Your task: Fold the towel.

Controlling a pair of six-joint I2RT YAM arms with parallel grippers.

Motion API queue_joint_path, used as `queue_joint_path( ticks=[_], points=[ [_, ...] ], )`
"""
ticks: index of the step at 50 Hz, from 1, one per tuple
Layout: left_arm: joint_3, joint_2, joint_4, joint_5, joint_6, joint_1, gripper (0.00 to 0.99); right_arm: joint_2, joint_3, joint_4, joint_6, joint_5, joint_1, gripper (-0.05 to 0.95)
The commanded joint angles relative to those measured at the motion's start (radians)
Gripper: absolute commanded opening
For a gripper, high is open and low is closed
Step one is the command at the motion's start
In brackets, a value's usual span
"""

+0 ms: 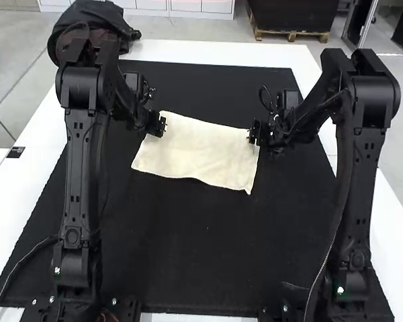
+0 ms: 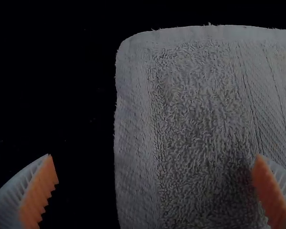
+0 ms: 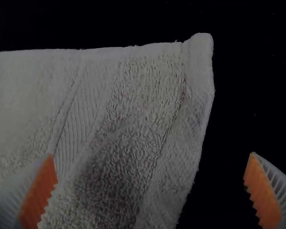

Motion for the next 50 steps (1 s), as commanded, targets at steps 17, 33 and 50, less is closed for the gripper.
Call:
queue_joint_path(
  ticks=[17, 33, 50],
  points=[
    [0.027, 0.071, 0.038, -0.001, 0.003, 0.001, 0.479, 0.050, 0.041, -0.003, -0.037, -0.017, 0.036, 0.53],
    [0.045, 0.128, 0.089, -0.033, 0.000, 0.007, 0.025, 0.046, 0.022, 0.003, -0.029, -0.017, 0.033, -0.02],
    [0.055, 0.065, 0.063, -0.016, -0.009, 0.026, 0.025, -0.106, -0.026, 0.017, -0.002, -0.015, -0.003, -0.02]
  ],
)
